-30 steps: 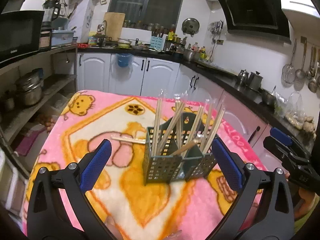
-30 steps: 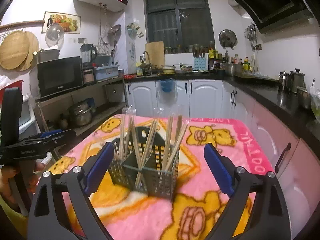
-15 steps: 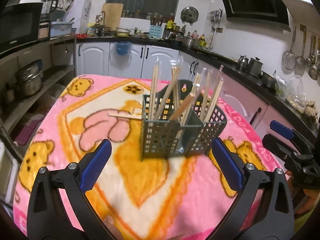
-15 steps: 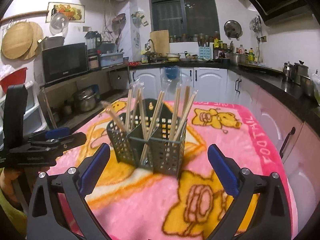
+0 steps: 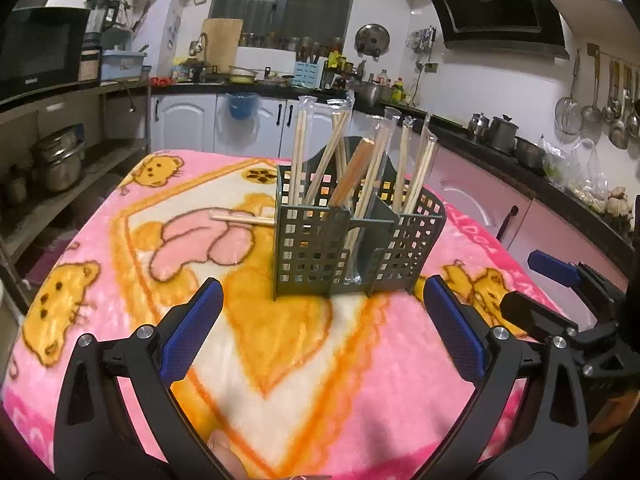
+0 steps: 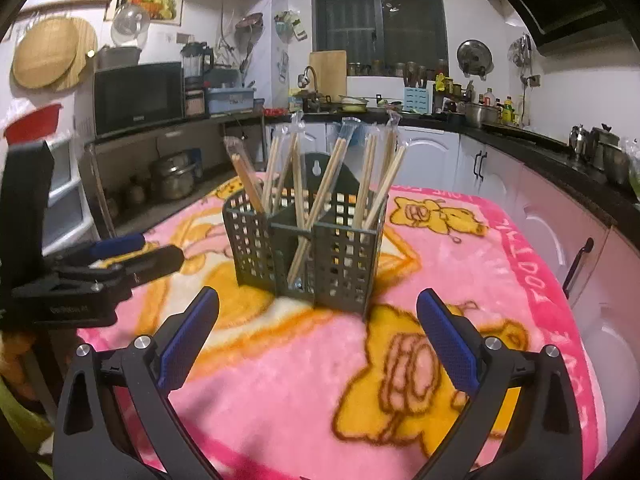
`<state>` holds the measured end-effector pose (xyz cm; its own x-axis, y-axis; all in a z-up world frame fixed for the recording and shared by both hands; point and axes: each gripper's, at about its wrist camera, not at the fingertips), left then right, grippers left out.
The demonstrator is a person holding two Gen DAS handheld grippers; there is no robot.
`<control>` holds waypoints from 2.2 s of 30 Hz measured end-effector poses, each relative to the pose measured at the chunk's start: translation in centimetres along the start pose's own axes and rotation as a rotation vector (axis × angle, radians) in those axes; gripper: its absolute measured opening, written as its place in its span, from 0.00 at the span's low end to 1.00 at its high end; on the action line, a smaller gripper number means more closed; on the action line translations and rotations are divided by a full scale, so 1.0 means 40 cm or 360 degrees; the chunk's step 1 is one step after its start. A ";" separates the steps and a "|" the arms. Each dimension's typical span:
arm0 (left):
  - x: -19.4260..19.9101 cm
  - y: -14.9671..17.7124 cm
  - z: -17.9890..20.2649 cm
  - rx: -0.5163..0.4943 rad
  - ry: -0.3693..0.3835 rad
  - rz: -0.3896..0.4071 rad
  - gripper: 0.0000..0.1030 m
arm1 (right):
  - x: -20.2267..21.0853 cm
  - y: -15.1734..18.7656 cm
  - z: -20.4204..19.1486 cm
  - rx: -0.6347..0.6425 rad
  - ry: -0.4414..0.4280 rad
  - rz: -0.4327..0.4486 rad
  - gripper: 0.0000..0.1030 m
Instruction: Organize utensils
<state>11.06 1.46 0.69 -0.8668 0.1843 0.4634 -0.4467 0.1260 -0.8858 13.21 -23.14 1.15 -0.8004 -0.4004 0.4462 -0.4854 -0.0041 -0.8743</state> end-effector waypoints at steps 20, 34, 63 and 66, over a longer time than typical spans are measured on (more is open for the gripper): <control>0.022 0.042 0.027 -0.0035 -0.0113 0.0207 0.90 | 0.072 0.070 0.056 -0.0100 0.0042 0.0395 0.94; 0.015 0.059 0.029 -0.0043 -0.0123 0.0235 0.90 | 0.069 0.077 0.069 -0.0132 0.0053 0.0425 0.94; 0.016 0.060 0.031 -0.0047 -0.0128 0.0245 0.90 | 0.075 0.082 0.060 -0.0125 0.0052 0.0426 0.94; 0.016 0.060 0.031 -0.0049 -0.0129 0.0243 0.90 | 0.075 0.082 0.060 -0.0126 0.0051 0.0428 0.94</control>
<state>9.16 0.66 -1.17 -0.9397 0.1247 0.3184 -0.3023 0.1323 -0.9440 10.07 -26.55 -0.83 -0.9143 -0.3480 0.2071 -0.2789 0.1703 -0.9451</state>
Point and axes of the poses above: each gripper's, at about its wrist camera, not at the fingertips, and x roughly against the way its jaws point, z to its right, y to its underside, and after that the axes turned 12 degrees about -x, right-handed
